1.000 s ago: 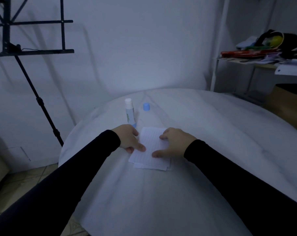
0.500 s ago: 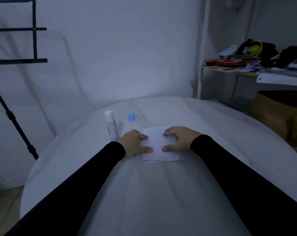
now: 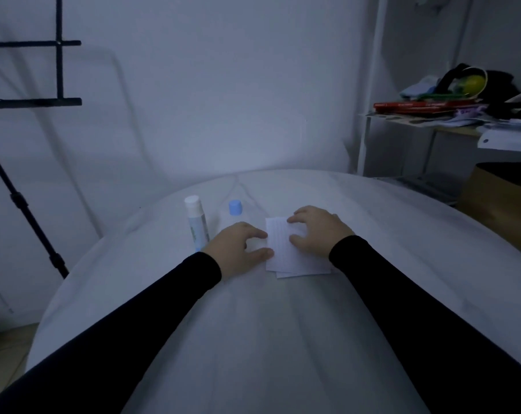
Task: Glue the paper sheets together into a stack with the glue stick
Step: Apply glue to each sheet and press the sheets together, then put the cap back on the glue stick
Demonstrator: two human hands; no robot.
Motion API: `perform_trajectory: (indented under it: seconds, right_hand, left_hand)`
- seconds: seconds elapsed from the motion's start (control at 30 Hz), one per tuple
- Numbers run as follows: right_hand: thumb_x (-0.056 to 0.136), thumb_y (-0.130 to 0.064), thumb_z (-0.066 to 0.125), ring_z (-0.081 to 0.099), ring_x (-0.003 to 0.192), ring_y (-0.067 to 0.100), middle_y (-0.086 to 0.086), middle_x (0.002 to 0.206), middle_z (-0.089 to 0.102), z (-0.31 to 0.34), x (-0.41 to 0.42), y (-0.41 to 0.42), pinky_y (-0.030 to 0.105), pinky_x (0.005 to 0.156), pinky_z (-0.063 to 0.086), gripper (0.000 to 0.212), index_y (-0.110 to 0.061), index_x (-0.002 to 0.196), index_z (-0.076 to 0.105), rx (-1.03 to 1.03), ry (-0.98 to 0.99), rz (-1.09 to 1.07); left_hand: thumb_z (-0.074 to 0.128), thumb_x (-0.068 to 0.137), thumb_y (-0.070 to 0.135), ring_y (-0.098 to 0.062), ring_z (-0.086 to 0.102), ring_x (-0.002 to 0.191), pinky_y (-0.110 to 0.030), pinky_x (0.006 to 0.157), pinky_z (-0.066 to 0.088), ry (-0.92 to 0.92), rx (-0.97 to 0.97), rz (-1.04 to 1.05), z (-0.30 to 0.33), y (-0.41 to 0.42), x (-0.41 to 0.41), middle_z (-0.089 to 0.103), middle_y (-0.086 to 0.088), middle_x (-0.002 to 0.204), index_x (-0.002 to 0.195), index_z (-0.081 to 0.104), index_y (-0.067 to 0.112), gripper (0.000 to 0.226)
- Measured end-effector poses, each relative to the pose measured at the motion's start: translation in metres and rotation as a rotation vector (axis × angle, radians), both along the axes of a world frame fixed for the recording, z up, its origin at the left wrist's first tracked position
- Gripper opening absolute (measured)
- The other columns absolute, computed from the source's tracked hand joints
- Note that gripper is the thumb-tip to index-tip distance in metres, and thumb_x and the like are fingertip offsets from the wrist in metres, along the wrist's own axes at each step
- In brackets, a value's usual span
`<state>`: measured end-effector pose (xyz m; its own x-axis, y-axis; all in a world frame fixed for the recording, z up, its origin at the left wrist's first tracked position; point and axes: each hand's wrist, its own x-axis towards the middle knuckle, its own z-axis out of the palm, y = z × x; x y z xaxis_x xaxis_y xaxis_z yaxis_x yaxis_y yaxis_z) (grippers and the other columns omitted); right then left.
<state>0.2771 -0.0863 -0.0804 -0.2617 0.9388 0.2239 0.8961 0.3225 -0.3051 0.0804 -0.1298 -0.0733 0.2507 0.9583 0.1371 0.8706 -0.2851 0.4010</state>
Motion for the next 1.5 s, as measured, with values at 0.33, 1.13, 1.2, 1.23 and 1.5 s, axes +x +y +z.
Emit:
perform_trajectory:
  seconds: [0.33,1.13,1.2,1.23,1.5]
  right_hand:
    - [0.083,-0.033,0.067,0.056,0.091,0.006,-0.004,0.115,0.065,0.001,-0.108,-0.018,0.011,0.079,0.037,0.034,-0.018,0.114,0.066,-0.046,0.638,0.098]
    - [0.087,-0.027,0.065,0.07,0.076,0.007,0.0,0.089,0.074,-0.003,-0.077,0.011,0.018,0.064,0.048,0.011,-0.017,0.088,0.07,-0.066,1.385,0.036]
    - [0.087,-0.028,0.066,0.07,0.076,0.007,0.0,0.09,0.074,-0.005,-0.067,0.013,0.021,0.068,0.047,0.013,-0.016,0.09,0.07,-0.058,1.414,0.004]
    - [0.086,-0.028,0.066,0.07,0.077,0.008,0.0,0.09,0.074,-0.007,-0.064,0.015,0.023,0.07,0.047,0.014,-0.016,0.091,0.07,-0.059,1.434,-0.011]
    - [0.089,-0.02,0.063,0.064,0.066,0.005,0.001,0.078,0.069,-0.01,-0.06,0.014,0.017,0.068,0.051,0.022,0.0,0.097,0.069,-0.11,1.492,0.073]
  left_hand:
    - [0.079,0.071,0.041,-0.009,0.041,0.051,-0.018,0.049,0.029,-0.267,0.153,0.37,-0.003,-0.029,-0.089,0.046,0.008,0.054,0.055,0.049,0.019,0.041]
    - [0.072,0.083,0.032,0.011,0.058,0.061,-0.003,0.059,0.039,-0.843,-0.073,0.07,-0.01,0.043,-0.028,0.069,0.015,0.075,0.104,0.073,0.017,0.026]
    - [0.072,0.084,0.03,0.012,0.054,0.053,-0.003,0.053,0.036,-0.86,-0.079,0.06,-0.01,0.047,-0.016,0.062,0.02,0.057,0.102,0.073,0.017,0.023]
    - [0.071,0.084,0.029,0.011,0.052,0.049,-0.003,0.05,0.034,-0.88,-0.082,0.06,-0.01,0.049,-0.011,0.058,0.021,0.049,0.101,0.072,0.016,0.022]
    - [0.077,0.078,0.028,0.004,0.046,0.045,-0.012,0.051,0.036,-1.031,-0.082,0.104,-0.019,0.046,-0.006,0.058,0.017,0.052,0.088,0.074,0.011,0.02]
